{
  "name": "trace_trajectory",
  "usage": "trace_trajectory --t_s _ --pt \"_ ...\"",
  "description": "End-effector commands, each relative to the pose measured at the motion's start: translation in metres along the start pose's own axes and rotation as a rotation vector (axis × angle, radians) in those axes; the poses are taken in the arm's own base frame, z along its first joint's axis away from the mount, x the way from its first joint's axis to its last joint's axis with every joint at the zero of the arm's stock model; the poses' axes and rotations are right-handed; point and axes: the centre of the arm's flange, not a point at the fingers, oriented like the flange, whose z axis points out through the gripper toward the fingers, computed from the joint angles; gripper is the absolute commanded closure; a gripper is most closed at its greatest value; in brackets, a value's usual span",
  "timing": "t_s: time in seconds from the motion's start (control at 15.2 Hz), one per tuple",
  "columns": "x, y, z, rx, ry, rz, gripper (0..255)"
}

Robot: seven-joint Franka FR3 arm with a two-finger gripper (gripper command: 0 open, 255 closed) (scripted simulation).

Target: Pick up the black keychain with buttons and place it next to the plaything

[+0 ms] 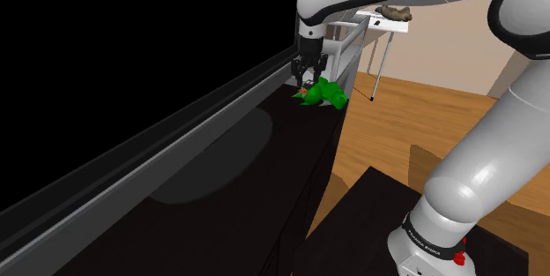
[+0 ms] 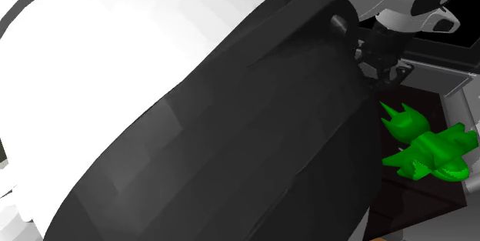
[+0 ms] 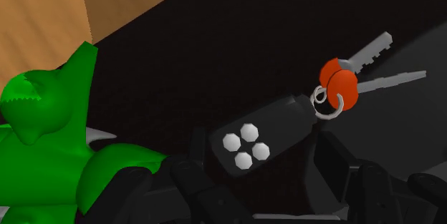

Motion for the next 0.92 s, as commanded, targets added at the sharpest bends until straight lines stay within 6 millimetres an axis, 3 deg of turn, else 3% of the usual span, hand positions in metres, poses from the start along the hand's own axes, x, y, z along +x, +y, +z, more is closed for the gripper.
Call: trace_trajectory --t_s 0.0,0.13,0.86 --pt "0.013 0.023 0.0 0.0 0.0 -0.001 255" --pt "0.024 0.043 0.0 0.0 0.0 -0.001 255" --pt "0.025 0.043 0.058 0.0 0.0 -0.001 255"
